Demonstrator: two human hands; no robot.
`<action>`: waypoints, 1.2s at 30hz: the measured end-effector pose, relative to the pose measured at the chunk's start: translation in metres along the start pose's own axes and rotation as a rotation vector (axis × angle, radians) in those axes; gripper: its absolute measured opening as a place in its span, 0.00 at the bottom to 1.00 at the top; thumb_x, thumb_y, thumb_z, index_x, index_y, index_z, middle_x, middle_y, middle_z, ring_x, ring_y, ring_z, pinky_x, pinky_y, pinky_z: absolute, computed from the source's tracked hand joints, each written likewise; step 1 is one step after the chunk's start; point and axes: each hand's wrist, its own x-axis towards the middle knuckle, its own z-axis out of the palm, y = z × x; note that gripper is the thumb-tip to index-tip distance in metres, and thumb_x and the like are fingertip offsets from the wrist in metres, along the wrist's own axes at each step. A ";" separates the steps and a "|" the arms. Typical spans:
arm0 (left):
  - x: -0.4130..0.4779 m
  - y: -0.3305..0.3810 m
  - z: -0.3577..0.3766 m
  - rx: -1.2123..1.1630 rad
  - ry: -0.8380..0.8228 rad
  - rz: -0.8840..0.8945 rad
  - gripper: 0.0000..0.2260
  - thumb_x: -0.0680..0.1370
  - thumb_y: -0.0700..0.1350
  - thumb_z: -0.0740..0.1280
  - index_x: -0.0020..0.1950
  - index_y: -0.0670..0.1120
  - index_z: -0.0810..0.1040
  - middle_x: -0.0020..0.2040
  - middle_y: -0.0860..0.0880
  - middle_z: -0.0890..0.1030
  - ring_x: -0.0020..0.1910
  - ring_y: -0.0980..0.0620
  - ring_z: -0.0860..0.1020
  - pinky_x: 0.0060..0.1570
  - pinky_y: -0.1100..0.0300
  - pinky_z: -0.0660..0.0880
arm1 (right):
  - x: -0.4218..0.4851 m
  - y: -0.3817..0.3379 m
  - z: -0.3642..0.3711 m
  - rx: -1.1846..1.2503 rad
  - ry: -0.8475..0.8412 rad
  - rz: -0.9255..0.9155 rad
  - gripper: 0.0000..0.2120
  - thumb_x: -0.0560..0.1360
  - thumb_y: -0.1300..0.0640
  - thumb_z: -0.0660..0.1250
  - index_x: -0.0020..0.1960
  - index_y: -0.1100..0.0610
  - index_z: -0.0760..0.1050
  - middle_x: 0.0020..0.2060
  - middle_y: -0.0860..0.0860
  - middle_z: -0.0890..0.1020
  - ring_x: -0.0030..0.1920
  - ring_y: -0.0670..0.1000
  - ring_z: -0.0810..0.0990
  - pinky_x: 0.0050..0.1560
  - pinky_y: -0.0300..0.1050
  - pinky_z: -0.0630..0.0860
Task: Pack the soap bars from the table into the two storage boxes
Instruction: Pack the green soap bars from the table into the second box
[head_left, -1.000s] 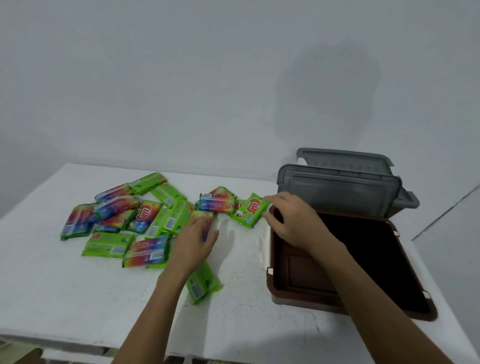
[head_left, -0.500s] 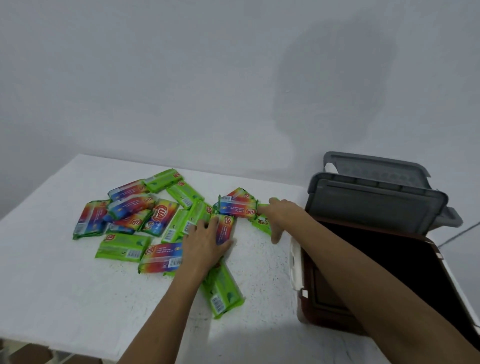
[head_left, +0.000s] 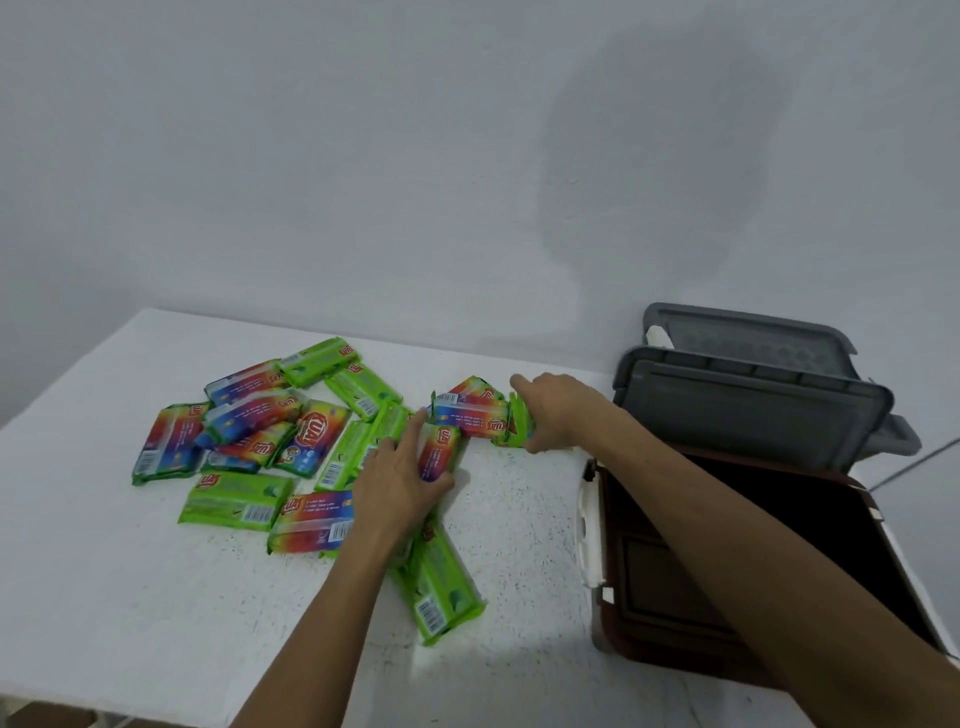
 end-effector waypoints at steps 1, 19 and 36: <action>0.000 0.000 -0.003 -0.069 0.009 -0.004 0.41 0.71 0.63 0.68 0.77 0.61 0.49 0.53 0.47 0.76 0.50 0.46 0.77 0.43 0.54 0.75 | -0.006 0.001 -0.008 0.068 0.062 -0.012 0.27 0.69 0.46 0.73 0.58 0.55 0.64 0.40 0.51 0.73 0.40 0.53 0.72 0.37 0.45 0.67; -0.044 0.102 -0.063 -1.202 0.133 0.226 0.22 0.71 0.32 0.73 0.60 0.43 0.70 0.60 0.44 0.79 0.51 0.47 0.83 0.45 0.59 0.80 | -0.171 0.042 -0.021 1.402 0.666 0.269 0.08 0.78 0.58 0.67 0.50 0.63 0.74 0.32 0.59 0.82 0.21 0.57 0.77 0.19 0.41 0.72; -0.066 0.147 0.024 -1.201 -0.070 0.104 0.20 0.74 0.36 0.72 0.62 0.52 0.73 0.60 0.44 0.78 0.58 0.44 0.79 0.59 0.46 0.77 | -0.225 0.078 0.061 1.519 0.329 0.456 0.12 0.78 0.61 0.66 0.59 0.56 0.69 0.41 0.62 0.83 0.27 0.55 0.82 0.26 0.44 0.80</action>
